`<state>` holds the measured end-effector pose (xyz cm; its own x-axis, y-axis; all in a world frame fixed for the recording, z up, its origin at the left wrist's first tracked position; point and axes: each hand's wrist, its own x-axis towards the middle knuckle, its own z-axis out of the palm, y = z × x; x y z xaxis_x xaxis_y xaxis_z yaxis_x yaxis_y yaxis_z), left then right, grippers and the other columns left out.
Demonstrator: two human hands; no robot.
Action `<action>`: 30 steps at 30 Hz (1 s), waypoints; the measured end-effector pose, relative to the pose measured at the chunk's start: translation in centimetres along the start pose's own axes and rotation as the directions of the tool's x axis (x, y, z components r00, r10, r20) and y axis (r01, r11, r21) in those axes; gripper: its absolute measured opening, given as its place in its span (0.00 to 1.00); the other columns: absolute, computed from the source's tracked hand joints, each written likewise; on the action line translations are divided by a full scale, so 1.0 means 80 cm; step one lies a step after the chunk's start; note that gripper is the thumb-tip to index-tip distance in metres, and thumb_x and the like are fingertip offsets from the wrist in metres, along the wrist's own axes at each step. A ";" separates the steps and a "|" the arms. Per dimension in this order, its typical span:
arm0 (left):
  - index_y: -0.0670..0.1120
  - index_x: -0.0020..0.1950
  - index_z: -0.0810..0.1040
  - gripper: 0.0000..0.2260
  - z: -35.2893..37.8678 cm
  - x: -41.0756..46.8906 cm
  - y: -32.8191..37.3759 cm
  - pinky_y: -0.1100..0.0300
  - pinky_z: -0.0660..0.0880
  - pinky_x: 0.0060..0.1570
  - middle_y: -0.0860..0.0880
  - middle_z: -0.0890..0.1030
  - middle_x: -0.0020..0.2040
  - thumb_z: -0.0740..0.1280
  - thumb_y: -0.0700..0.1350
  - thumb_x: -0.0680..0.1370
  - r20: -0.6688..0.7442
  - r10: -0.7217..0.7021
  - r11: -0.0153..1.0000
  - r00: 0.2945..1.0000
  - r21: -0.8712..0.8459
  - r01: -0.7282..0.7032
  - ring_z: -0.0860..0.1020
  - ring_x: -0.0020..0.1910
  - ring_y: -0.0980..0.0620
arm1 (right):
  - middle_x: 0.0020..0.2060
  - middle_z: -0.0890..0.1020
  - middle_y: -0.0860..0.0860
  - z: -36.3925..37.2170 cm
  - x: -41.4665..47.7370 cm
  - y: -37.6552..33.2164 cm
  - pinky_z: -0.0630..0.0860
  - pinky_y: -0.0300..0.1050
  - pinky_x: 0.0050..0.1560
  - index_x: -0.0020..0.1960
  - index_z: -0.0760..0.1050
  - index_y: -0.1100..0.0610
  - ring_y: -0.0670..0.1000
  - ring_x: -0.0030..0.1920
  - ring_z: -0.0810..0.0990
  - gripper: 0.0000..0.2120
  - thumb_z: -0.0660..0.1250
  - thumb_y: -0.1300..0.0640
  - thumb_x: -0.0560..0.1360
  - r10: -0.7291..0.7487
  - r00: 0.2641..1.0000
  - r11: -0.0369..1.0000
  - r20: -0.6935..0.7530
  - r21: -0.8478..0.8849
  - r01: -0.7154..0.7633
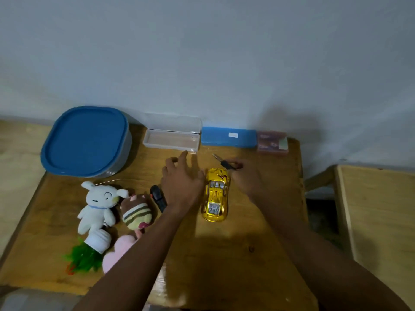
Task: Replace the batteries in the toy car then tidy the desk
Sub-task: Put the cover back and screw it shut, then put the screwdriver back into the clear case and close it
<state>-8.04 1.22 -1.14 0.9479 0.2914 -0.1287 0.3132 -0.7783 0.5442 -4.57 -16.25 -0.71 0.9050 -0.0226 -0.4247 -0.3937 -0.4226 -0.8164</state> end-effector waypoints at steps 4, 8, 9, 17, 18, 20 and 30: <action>0.52 0.79 0.62 0.38 -0.037 0.083 -0.036 0.44 0.71 0.66 0.39 0.63 0.75 0.75 0.52 0.72 -0.013 -0.012 0.998 1.000 0.064 0.013 0.66 0.72 0.37 | 0.52 0.83 0.49 0.042 0.050 -0.036 0.75 0.34 0.46 0.59 0.82 0.53 0.45 0.49 0.79 0.13 0.68 0.62 0.77 -0.155 0.988 0.976 -0.025 -0.160 0.149; 0.51 0.81 0.55 0.49 -0.058 0.144 -0.070 0.40 0.68 0.71 0.38 0.57 0.79 0.80 0.49 0.67 0.016 0.012 1.000 1.000 0.015 -0.013 0.60 0.76 0.36 | 0.48 0.85 0.47 0.094 0.097 -0.059 0.78 0.53 0.56 0.55 0.83 0.46 0.52 0.54 0.80 0.12 0.68 0.52 0.73 -0.185 0.979 0.959 -0.089 -0.233 0.160; 0.52 0.82 0.52 0.52 -0.060 0.155 -0.076 0.40 0.67 0.72 0.39 0.55 0.79 0.81 0.49 0.66 0.024 0.028 1.000 0.999 0.002 -0.028 0.59 0.77 0.36 | 0.47 0.84 0.47 0.106 0.106 -0.063 0.79 0.54 0.54 0.54 0.83 0.45 0.53 0.53 0.80 0.12 0.68 0.51 0.71 -0.187 0.977 0.958 -0.108 -0.242 0.156; 0.59 0.81 0.42 0.63 -0.060 0.195 -0.106 0.40 0.66 0.74 0.45 0.52 0.79 0.83 0.40 0.61 0.083 0.083 0.977 0.993 -0.205 -0.065 0.58 0.77 0.40 | 0.44 0.70 0.48 0.151 0.129 -0.077 0.72 0.53 0.59 0.54 0.83 0.43 0.55 0.56 0.71 0.10 0.70 0.55 0.75 -0.232 0.970 0.872 -0.074 -0.457 0.174; 0.58 0.82 0.42 0.63 -0.061 0.197 -0.107 0.42 0.66 0.74 0.45 0.54 0.79 0.83 0.40 0.61 0.083 0.095 0.971 0.992 -0.226 -0.074 0.59 0.77 0.41 | 0.44 0.68 0.47 0.152 0.130 -0.076 0.72 0.55 0.58 0.54 0.83 0.44 0.56 0.56 0.71 0.10 0.70 0.54 0.75 -0.241 0.967 0.860 -0.076 -0.479 0.177; 0.56 0.82 0.43 0.62 -0.062 0.200 -0.106 0.47 0.66 0.73 0.44 0.58 0.77 0.83 0.40 0.62 0.089 0.114 0.963 0.990 -0.256 -0.087 0.62 0.74 0.44 | 0.41 0.69 0.47 0.151 0.131 -0.076 0.70 0.57 0.58 0.55 0.83 0.45 0.56 0.57 0.70 0.10 0.70 0.54 0.76 -0.257 0.965 0.840 -0.055 -0.506 0.195; 0.58 0.81 0.49 0.58 -0.065 0.200 -0.103 0.54 0.69 0.67 0.47 0.62 0.72 0.83 0.39 0.63 0.084 0.091 0.976 0.992 -0.204 -0.072 0.66 0.68 0.48 | 0.50 0.80 0.48 0.128 0.133 -0.069 0.75 0.56 0.52 0.55 0.76 0.50 0.52 0.53 0.76 0.14 0.71 0.53 0.70 -0.264 0.844 0.955 -0.467 -0.251 0.160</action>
<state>4.23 15.18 -3.34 0.9740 0.1718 -0.1475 0.2252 -0.6675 0.7097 5.57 -4.86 -4.75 0.9428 -0.3308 0.0401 -0.1906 -0.6341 -0.7494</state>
